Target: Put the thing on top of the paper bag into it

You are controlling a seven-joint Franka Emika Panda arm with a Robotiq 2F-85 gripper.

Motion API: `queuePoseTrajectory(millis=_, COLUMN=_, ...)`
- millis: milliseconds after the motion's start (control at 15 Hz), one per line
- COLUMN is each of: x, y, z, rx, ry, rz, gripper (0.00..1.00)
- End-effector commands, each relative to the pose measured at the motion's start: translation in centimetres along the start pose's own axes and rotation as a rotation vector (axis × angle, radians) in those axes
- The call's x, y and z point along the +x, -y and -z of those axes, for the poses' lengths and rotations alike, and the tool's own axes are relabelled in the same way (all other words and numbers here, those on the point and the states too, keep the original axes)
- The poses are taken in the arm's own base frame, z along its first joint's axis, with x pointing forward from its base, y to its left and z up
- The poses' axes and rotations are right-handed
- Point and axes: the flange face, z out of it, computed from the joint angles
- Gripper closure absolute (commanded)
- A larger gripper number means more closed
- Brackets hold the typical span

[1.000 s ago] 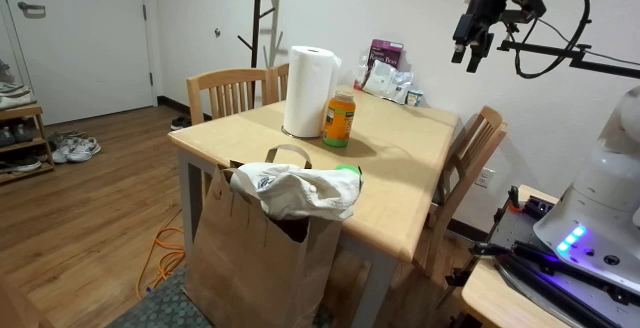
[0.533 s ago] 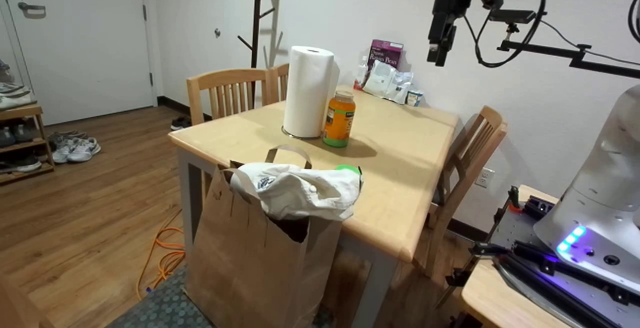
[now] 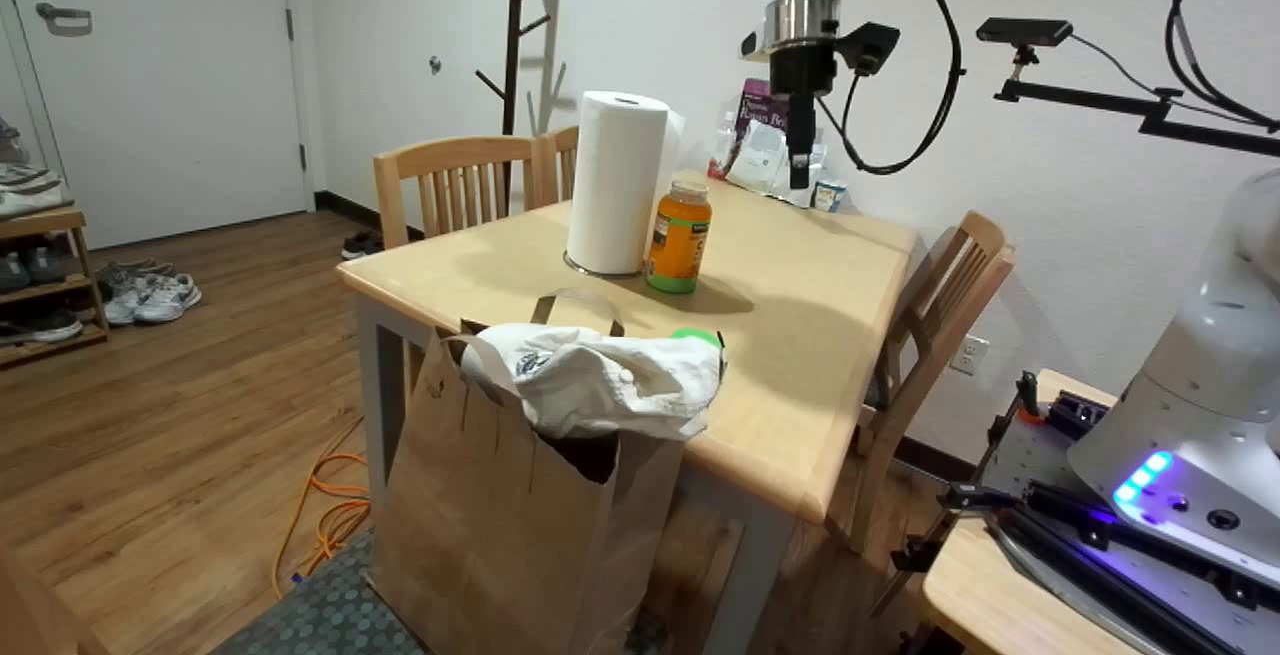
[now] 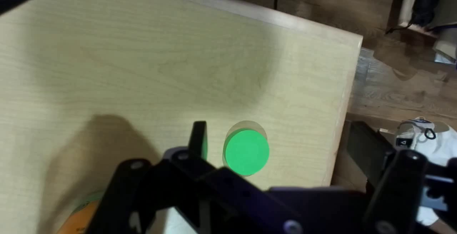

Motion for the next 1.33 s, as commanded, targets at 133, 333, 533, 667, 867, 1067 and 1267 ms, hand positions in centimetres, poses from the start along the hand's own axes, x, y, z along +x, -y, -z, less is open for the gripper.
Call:
queuePoseTrajectory(millis=133, x=0.6, y=1.2, z=-0.2, rx=-0.094, ry=0.036, rz=0.139, gripper=0.00)
queuePoseTrajectory(millis=333, x=2.2, y=3.6, z=-1.4, rx=-0.133, ry=0.063, rz=0.281, gripper=0.00)
queuePoseTrajectory(millis=533, x=2.4, y=6.9, z=-2.4, rx=-0.215, ry=0.094, rz=0.404, gripper=0.00)
queuePoseTrajectory(millis=667, x=2.1, y=9.3, z=-3.1, rx=-0.268, ry=0.117, rz=0.488, gripper=0.00)
queuePoseTrajectory(millis=867, x=1.6, y=13.0, z=-3.3, rx=-0.374, ry=0.153, rz=0.588, gripper=0.00)
queuePoseTrajectory(millis=1067, x=1.9, y=13.5, z=-3.9, rx=-0.376, ry=0.149, rz=0.575, gripper=0.00)
queuePoseTrajectory(millis=1267, x=1.6, y=13.1, z=-3.8, rx=-0.368, ry=0.157, rz=0.556, gripper=0.00)
